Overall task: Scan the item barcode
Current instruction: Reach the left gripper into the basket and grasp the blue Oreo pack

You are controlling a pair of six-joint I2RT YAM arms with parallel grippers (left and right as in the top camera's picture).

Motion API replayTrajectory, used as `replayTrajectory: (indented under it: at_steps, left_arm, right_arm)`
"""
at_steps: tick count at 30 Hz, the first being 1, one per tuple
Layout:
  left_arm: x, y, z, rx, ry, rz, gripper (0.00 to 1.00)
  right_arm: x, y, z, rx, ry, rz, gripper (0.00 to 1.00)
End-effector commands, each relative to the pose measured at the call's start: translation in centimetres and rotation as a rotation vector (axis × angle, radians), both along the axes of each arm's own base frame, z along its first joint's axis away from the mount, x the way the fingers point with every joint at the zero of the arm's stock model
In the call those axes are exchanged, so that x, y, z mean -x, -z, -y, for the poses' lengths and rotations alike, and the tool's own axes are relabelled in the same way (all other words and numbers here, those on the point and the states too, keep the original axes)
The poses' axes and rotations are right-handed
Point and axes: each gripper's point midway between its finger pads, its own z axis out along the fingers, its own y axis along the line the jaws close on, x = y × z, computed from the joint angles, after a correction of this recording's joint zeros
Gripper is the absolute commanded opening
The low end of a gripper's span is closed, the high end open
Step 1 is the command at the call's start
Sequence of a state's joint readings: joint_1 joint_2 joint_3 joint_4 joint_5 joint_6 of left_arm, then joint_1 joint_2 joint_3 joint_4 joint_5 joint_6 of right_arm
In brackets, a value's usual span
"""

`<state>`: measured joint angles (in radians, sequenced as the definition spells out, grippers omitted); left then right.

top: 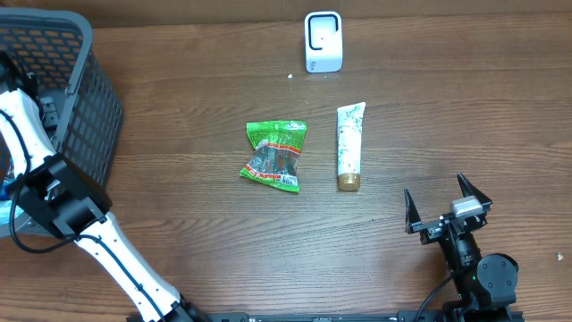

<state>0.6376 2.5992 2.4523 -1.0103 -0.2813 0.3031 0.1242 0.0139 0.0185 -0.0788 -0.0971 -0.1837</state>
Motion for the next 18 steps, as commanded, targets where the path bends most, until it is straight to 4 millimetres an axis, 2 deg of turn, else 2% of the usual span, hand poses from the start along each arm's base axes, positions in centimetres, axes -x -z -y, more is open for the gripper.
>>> replayTrajectory:
  at_steps: [1,5,6,8,15,18]
  left_arm:
    - [0.7,4.5,1.6,0.060,0.029,-0.075,0.44]
    - [1.2,5.9,2.0,0.077,0.025,-0.097,0.38]
    - [1.3,6.1,2.1,0.080,0.026,-0.101,0.32]
    - [1.5,6.4,2.2,0.085,0.026,-0.107,0.05]
    - [0.7,6.6,4.4,0.110,0.042,-0.123,0.04]
    - [-0.5,5.3,6.0,0.111,0.029,-0.098,0.04]
  right_arm:
    - [0.0,0.1,0.2,0.000,0.007,0.006,1.00]
    - [0.0,0.1,0.2,0.000,0.007,0.006,1.00]
    - [0.0,0.1,0.2,0.000,0.007,0.006,1.00]
    - [0.0,0.1,0.2,0.000,0.007,0.006,1.00]
    - [0.0,0.1,0.2,0.000,0.007,0.006,1.00]
    - [0.0,0.1,0.2,0.000,0.007,0.006,1.00]
